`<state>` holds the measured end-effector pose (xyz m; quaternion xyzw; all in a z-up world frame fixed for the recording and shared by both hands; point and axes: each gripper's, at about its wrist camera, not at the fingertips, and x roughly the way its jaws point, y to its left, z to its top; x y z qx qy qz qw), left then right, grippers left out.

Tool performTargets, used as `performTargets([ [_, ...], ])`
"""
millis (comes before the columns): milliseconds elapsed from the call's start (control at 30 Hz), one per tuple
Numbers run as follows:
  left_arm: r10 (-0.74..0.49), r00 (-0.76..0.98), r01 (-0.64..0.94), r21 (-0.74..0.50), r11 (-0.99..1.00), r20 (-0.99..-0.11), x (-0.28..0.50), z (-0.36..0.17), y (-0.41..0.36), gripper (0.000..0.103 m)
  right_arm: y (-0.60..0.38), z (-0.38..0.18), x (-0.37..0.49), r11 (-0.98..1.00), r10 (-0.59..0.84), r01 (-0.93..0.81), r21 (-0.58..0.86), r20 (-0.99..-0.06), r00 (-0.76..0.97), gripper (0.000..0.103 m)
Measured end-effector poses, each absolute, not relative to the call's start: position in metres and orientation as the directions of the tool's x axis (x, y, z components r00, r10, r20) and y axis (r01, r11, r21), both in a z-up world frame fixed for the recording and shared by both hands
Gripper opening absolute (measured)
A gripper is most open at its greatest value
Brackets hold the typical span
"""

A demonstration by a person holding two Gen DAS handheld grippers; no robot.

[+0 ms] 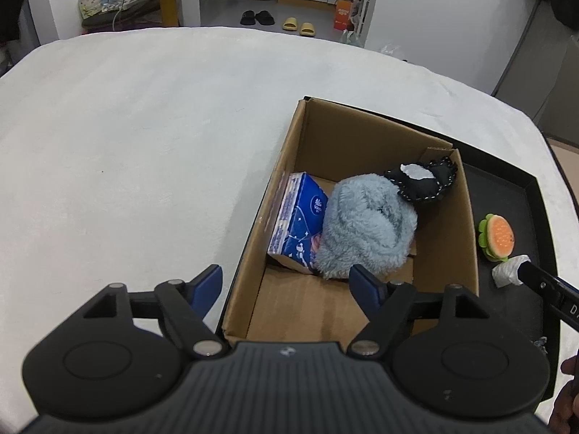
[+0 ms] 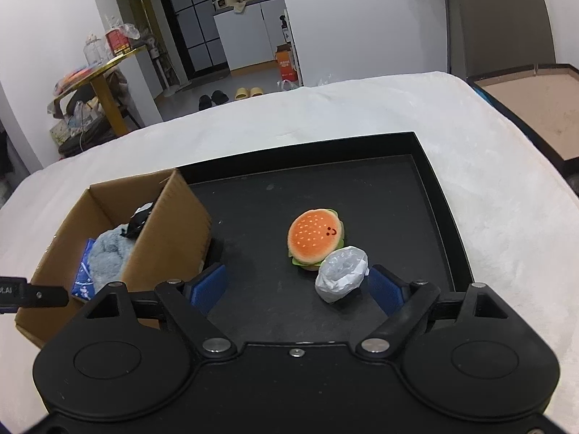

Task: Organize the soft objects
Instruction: 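Withdraw the open right gripper from the box toward the tray, then grasp the plastic-wrapped item on the tray with the right gripper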

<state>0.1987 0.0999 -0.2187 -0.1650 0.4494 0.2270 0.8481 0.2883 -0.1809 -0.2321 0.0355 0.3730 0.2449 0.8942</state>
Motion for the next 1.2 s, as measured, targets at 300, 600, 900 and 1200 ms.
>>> performTargets([
  [300, 0.277, 0.471, -0.547, -0.031, 0.836, -0.838, 0.204, -0.220, 0.095, 0.078, -0.180, -0.256, 0.307, 0.876, 0.465, -0.414, 0.247, -0.658, 0.593, 0.080],
  [600, 0.288, 0.466, -0.538, -0.010, 0.843, -0.836, 0.207, -0.218, 0.088, 0.078, -0.186, -0.271, 0.318, 0.894, 0.435, -0.374, 0.248, -0.683, 0.586, 0.035],
  [900, 0.287, 0.471, -0.539, -0.014, 0.843, -0.834, 0.205, -0.217, 0.087, 0.078, -0.188, -0.258, 0.306, 0.895, 0.430, -0.386, 0.225, -0.670, 0.606, 0.035],
  [1200, 0.281, 0.477, -0.547, -0.031, 0.837, -0.833, 0.200, -0.215, 0.095, 0.078, -0.181, -0.230, 0.297, 0.877, 0.467, -0.419, 0.235, -0.626, 0.625, 0.035],
])
